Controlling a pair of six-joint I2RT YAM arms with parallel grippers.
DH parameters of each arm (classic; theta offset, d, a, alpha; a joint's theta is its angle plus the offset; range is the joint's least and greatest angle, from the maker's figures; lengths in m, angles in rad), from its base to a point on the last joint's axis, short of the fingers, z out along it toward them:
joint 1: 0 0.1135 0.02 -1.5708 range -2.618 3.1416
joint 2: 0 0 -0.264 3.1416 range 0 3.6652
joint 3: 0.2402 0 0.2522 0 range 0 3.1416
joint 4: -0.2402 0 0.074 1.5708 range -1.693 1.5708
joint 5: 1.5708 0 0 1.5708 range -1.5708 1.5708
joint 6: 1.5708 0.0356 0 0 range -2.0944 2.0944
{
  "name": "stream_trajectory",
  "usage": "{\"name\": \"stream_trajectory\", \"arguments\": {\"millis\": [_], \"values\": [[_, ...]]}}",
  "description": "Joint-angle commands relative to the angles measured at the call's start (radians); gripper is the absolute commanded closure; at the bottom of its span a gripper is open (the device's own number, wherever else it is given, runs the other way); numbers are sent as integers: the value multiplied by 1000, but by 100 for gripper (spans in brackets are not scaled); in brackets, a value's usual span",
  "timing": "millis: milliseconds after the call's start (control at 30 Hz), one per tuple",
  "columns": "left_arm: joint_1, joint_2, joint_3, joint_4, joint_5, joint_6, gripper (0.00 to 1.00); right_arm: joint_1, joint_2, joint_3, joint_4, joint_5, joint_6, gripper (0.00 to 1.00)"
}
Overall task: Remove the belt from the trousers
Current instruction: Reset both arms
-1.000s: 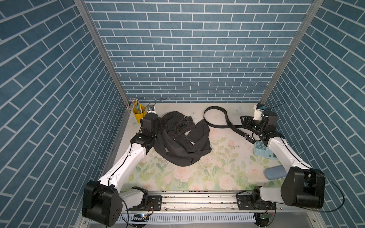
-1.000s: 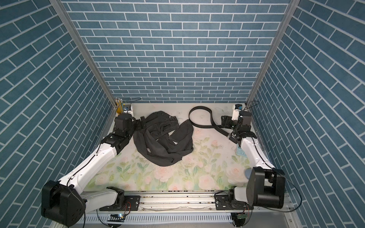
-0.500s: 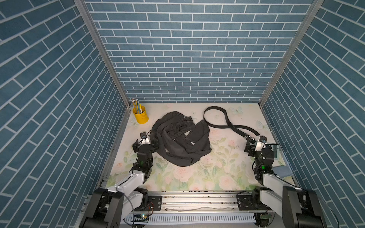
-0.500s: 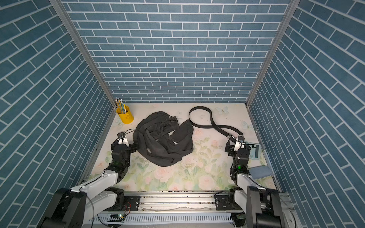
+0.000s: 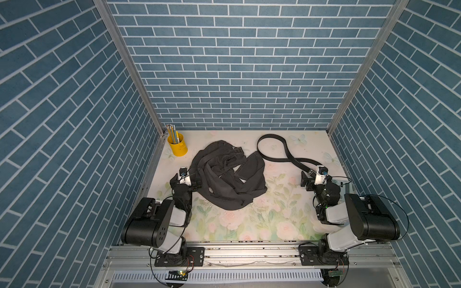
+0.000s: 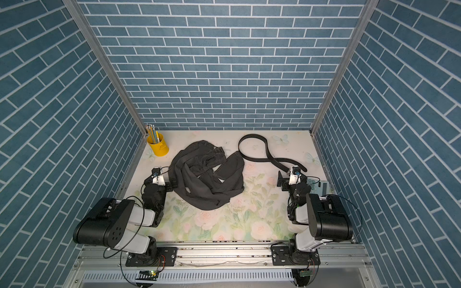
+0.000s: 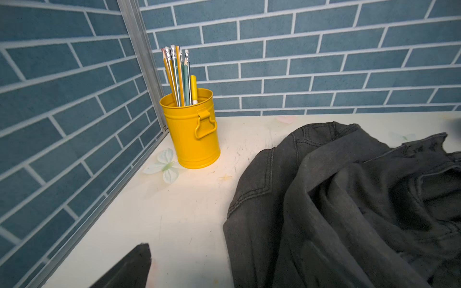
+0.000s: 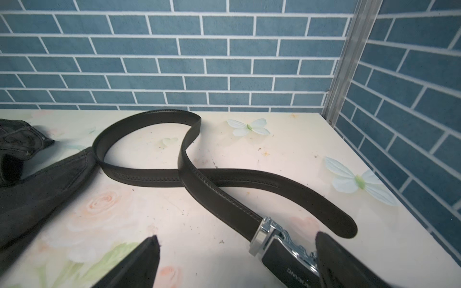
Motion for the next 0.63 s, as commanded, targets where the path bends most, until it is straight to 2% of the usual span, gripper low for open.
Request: {"name": "stream_trajectory", "arguments": {"millis": [0, 67, 200, 333, 600], "values": [[25, -14, 19, 45, 90, 1, 0, 7, 0, 1, 81, -19, -25, 0], [25, -5, 14, 71, 90, 0, 0, 7, 1, 6, 74, -55, -40, 0], [25, -1, 63, -21, 84, -7, 0, 8, 0, -16, 115, -126, -71, 0], [25, 0, 65, -22, 84, -7, 0, 8, 4, 38, 12, -170, -95, 0], [27, 0, 68, -26, 86, -7, 0, 10, 4, 34, 20, -167, -95, 1]]}}
